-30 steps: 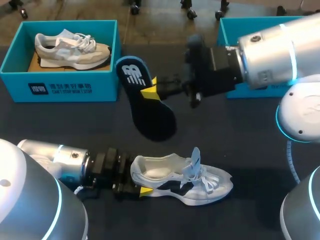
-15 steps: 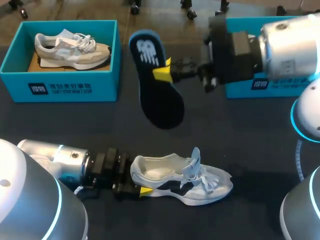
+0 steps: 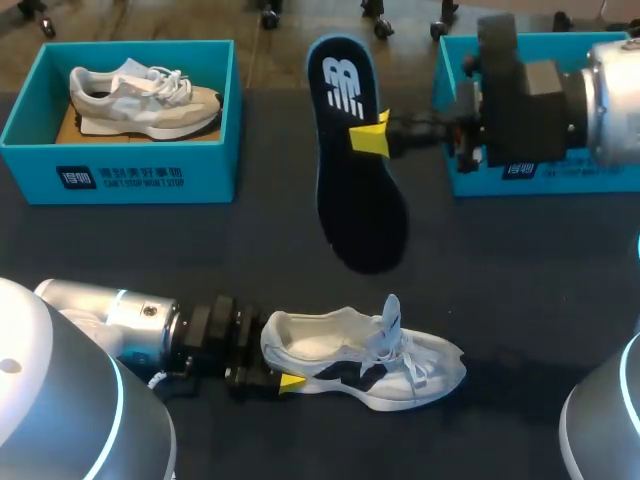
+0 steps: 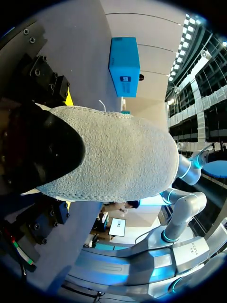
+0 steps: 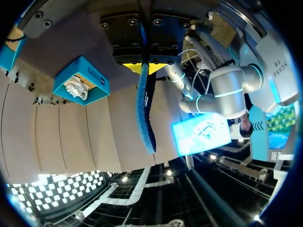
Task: Take the shoe out of the shoebox, open the shoe tongue, remove and reinsert the insole, then place the shoe into the shoebox
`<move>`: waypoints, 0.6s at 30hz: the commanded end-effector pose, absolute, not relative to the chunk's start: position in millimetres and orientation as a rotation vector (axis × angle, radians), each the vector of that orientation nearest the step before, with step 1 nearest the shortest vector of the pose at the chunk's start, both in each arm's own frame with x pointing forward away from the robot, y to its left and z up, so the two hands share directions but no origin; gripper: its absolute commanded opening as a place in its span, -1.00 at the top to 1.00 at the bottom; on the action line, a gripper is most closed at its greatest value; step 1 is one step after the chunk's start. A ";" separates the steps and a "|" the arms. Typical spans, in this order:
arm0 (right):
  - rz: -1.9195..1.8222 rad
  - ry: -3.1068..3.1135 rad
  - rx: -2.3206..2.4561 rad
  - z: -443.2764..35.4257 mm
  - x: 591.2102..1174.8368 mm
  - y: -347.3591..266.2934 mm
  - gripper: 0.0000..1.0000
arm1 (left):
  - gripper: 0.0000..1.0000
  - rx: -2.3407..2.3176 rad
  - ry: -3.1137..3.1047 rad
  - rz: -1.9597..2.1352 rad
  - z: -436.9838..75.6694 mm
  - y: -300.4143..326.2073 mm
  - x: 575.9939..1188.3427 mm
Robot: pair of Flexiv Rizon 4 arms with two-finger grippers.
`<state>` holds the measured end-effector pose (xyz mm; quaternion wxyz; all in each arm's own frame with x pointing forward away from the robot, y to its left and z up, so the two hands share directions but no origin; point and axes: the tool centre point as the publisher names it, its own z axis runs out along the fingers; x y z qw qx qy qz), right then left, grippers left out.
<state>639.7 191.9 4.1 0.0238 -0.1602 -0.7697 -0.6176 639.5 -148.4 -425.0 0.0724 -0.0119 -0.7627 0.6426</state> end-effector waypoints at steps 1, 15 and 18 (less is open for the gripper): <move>-2.007 -2.298 -0.433 -0.2 636.1 164.8 1.00 | 1.00 -0.033 -2.293 1.932 -432.4 -148.8 640.5; -2.034 -2.195 -0.335 14.1 618.6 124.3 1.00 | 1.00 -0.033 -2.293 1.932 -432.4 -148.8 640.5; -2.033 -2.198 -0.372 17.5 611.6 122.6 1.00 | 1.00 -0.033 -2.293 1.932 -432.4 -148.8 640.5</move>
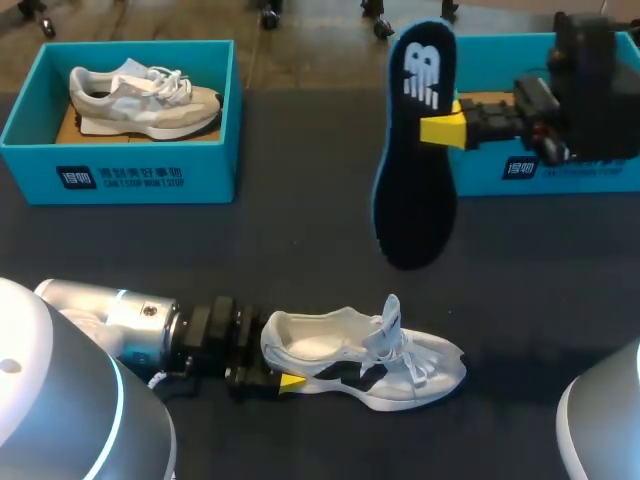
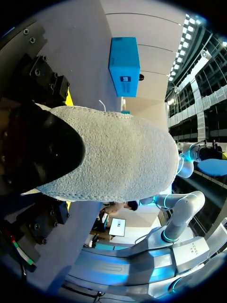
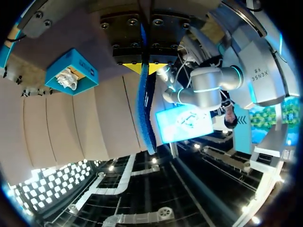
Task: Take the shoe out of the shoebox, open the shoe tongue, remove and reinsert the insole, then place the shoe into the shoebox
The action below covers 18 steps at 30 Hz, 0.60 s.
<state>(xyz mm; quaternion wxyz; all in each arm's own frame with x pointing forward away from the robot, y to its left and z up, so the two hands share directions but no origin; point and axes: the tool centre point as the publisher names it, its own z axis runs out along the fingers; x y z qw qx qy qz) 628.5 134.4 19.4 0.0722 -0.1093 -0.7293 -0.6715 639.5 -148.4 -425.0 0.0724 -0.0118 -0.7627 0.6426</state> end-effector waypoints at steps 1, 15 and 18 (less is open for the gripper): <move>-2.033 -2.199 -0.397 18.5 609.6 121.6 1.00 | 1.00 -0.033 -2.293 1.932 -432.4 -148.8 640.5; -1.992 -2.190 -0.479 6.6 591.8 101.8 1.00 | 1.00 -0.033 -2.293 1.932 -432.4 -148.8 640.5; -1.992 -2.190 -0.479 6.6 591.8 101.8 1.00 | 1.00 -0.033 -2.293 1.932 -432.4 -148.8 640.5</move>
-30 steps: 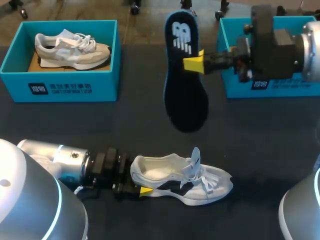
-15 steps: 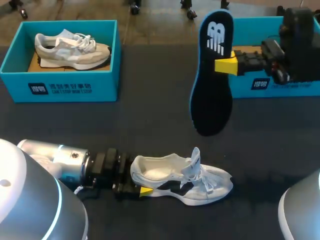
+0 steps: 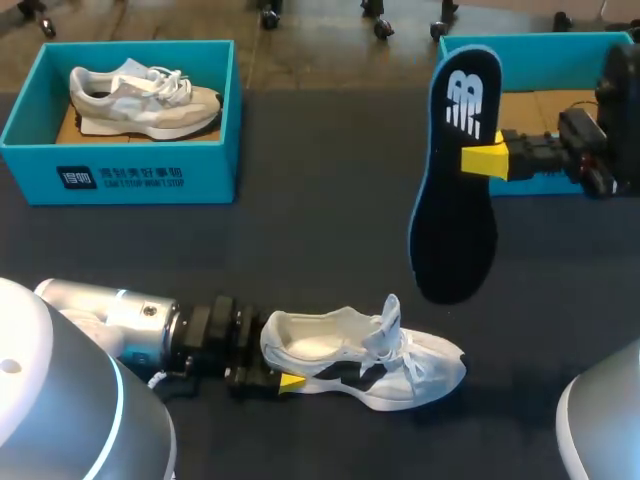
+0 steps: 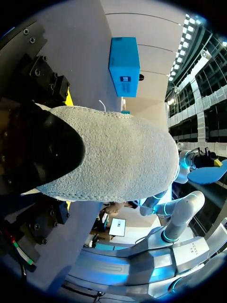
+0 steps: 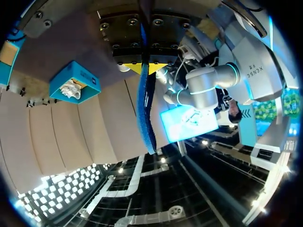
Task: Take the shoe out of the shoebox, open the shoe tongue, remove and reinsert the insole, then place the shoe into the shoebox
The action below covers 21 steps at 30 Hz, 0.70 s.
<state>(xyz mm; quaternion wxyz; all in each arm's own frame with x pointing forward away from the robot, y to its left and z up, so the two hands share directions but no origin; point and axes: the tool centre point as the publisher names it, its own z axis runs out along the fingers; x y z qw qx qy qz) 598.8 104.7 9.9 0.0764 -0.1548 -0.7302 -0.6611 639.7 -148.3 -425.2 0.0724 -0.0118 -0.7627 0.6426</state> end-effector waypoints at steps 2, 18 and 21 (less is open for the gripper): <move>-1.992 -2.190 -0.479 6.6 591.8 101.8 1.00 | 1.00 -0.033 -2.293 1.932 -432.4 -148.8 640.5; -1.992 -2.190 -0.479 6.6 591.8 101.8 1.00 | -1.00 -0.048 -2.329 1.868 -429.8 -141.6 636.6; -1.992 -2.190 -0.479 6.6 591.8 101.8 1.00 | -1.00 -0.029 -2.319 1.873 -429.0 -140.2 637.1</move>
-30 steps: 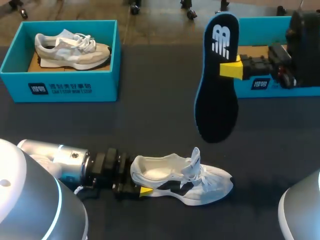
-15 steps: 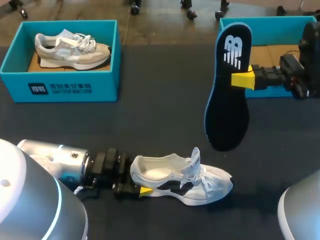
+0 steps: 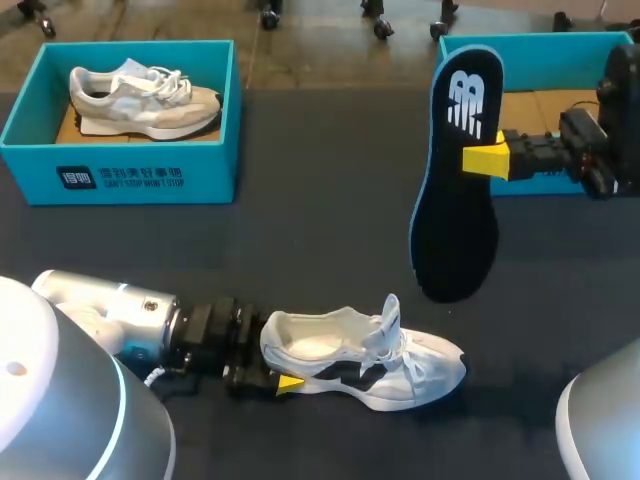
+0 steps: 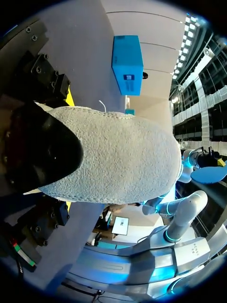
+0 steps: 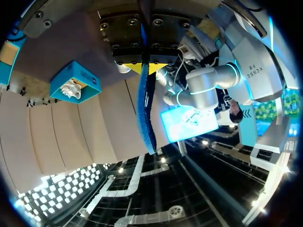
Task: Take the shoe out of the shoebox, open the shoe tongue, remove and reinsert the insole, then place the shoe into the shoebox
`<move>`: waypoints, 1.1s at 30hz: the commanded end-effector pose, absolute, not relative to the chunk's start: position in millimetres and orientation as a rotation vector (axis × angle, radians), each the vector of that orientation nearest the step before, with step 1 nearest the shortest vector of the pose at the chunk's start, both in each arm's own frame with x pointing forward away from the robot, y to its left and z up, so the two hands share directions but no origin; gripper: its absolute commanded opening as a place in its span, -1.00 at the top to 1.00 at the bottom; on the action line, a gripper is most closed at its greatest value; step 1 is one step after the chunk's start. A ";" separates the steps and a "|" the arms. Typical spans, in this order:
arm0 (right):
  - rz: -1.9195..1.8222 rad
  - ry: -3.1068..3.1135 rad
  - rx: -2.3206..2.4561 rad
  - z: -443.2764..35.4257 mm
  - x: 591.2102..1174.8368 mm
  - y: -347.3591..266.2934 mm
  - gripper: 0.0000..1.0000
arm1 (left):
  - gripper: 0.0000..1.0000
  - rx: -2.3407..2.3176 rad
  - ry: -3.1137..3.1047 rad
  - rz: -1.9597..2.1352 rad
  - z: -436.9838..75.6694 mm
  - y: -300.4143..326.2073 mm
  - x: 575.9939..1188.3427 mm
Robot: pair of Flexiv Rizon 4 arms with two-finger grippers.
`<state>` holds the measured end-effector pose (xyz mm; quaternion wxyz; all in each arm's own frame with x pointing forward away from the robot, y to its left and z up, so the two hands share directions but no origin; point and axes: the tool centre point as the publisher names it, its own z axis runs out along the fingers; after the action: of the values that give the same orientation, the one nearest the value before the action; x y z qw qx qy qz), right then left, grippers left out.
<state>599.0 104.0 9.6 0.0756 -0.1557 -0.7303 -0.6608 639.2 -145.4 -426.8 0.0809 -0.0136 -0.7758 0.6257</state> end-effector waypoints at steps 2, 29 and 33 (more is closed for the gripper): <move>-1.992 -2.190 -0.479 6.6 591.8 101.8 1.00 | -1.00 -0.028 -2.321 1.874 -427.6 -139.2 637.1; -2.003 -2.168 -0.479 -4.4 624.6 94.8 1.00 | -1.00 0.033 -2.440 1.724 -398.1 -98.2 638.7; -2.005 -2.166 -0.486 -6.9 626.4 94.6 1.00 | -1.00 0.042 -2.459 1.706 -394.9 -95.5 640.4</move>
<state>620.0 90.4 -5.0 0.0721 -0.1646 -0.7218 -0.6683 644.1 -98.5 -402.6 0.0761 0.0120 -0.8159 0.5731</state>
